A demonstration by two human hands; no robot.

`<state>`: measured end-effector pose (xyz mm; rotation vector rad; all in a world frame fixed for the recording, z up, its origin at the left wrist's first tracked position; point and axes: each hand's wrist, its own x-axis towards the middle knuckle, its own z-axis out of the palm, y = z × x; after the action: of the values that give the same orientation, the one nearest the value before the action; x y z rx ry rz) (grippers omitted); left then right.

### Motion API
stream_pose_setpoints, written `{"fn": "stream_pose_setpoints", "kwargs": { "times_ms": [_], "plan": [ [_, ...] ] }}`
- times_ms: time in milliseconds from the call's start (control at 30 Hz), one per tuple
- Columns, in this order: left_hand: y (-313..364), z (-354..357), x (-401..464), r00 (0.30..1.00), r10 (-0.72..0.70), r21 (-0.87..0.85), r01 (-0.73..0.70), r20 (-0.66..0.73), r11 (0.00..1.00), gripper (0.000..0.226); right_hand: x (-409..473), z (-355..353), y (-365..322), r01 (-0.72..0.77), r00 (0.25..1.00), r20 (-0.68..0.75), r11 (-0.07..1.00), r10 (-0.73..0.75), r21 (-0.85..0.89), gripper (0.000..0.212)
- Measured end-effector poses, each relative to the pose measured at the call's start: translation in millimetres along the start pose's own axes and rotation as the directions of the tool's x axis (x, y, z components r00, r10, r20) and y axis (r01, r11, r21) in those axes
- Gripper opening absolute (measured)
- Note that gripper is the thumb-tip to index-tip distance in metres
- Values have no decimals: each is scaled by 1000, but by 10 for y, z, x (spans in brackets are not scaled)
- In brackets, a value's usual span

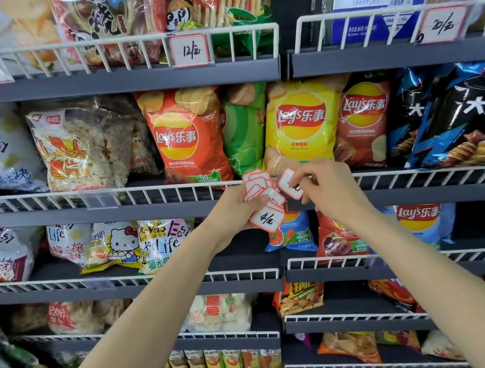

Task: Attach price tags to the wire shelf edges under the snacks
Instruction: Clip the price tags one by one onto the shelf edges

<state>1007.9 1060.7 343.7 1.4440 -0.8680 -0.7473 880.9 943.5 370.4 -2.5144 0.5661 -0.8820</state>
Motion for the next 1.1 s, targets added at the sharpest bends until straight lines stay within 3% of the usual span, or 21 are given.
{"fn": "stream_pose_setpoints", "kwargs": {
  "times_ms": [133,333,500,667,733,900,1100],
  "plan": [
    [-12,-19,-7,1000,8,68,-6,-20,998,10,20,-5,33,13,999,-42,997,-16,-80,21],
    [2,-112,-54,998,64,330,-65,13,942,8,120,-72,64,105,987,-94,959,-134,-262,20],
    [19,-122,-71,999,38,361,-41,13,932,6,192,53,94,189,967,-73,883,-242,-431,14],
    [21,-130,-72,999,11,361,-21,31,932,6,221,133,100,293,929,-81,851,-361,-435,12],
    [20,-136,-70,1000,1,378,-12,29,926,9,220,111,80,333,904,-114,845,-413,-417,23],
    [24,-139,-57,999,-12,369,0,31,930,11,252,123,93,314,942,48,826,-331,-468,17],
    [47,-143,-55,999,-45,366,31,30,930,7,191,223,157,260,956,-2,853,-293,-453,18]
  ]
}}
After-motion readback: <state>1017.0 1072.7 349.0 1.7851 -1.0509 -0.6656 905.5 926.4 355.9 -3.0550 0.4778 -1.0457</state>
